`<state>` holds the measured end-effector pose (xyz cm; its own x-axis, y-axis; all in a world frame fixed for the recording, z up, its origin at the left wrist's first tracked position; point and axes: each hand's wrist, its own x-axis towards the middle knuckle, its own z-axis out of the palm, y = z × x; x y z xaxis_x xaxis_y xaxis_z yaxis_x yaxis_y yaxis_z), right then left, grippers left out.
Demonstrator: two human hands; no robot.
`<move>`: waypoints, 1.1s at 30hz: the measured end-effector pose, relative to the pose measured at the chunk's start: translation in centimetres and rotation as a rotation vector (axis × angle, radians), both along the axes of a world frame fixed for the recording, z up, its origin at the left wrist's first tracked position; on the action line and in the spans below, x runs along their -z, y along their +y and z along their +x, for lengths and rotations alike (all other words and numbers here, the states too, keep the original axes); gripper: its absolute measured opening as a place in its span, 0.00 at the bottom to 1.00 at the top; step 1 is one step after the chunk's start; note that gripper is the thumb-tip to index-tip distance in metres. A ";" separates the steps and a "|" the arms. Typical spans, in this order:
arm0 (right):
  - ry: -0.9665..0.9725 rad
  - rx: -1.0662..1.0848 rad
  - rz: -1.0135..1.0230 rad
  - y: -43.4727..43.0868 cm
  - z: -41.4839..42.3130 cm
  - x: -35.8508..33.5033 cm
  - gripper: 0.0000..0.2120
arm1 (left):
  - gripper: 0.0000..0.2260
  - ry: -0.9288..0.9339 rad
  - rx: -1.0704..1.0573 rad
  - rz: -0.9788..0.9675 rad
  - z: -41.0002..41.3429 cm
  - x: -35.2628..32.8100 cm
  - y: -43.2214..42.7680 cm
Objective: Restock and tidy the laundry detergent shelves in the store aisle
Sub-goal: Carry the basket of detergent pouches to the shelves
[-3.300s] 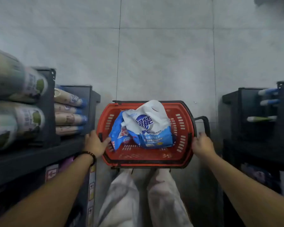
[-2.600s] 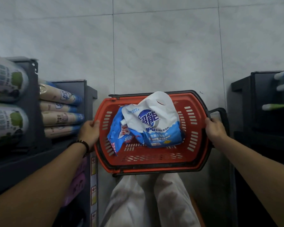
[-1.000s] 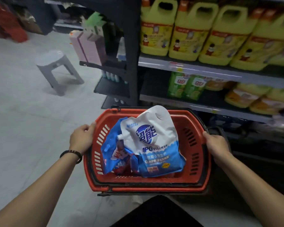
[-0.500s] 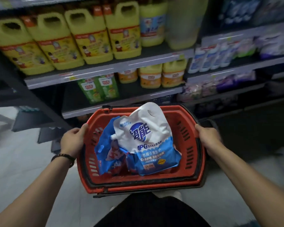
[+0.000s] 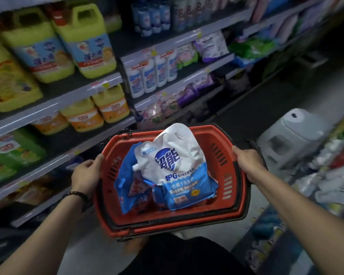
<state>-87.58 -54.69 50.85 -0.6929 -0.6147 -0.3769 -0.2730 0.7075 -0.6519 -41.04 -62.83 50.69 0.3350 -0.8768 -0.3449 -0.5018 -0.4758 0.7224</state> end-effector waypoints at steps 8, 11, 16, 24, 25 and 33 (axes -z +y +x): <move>-0.134 0.293 -0.018 4.1 -12.7 2.4 0.25 | 0.27 0.005 0.232 -0.026 -14.8 0.4 -6.8; -0.221 0.397 0.026 3.8 -18.1 4.1 0.26 | 0.26 -0.015 0.300 -0.033 -21.2 0.8 -9.2; -0.241 0.437 0.054 0.6 -27.4 6.3 0.28 | 0.28 -0.085 0.312 -0.002 -31.3 1.5 -12.8; -0.213 0.503 0.114 -5.6 -38.3 6.5 0.31 | 0.26 -0.072 0.335 0.050 -45.3 1.1 -19.5; -0.200 0.518 0.121 -6.8 -39.6 6.2 0.29 | 0.25 -0.062 0.334 0.049 -46.9 1.5 -21.1; -0.135 0.567 0.159 -16.7 -47.3 4.4 0.24 | 0.29 -0.017 0.391 0.112 -56.4 3.9 -34.4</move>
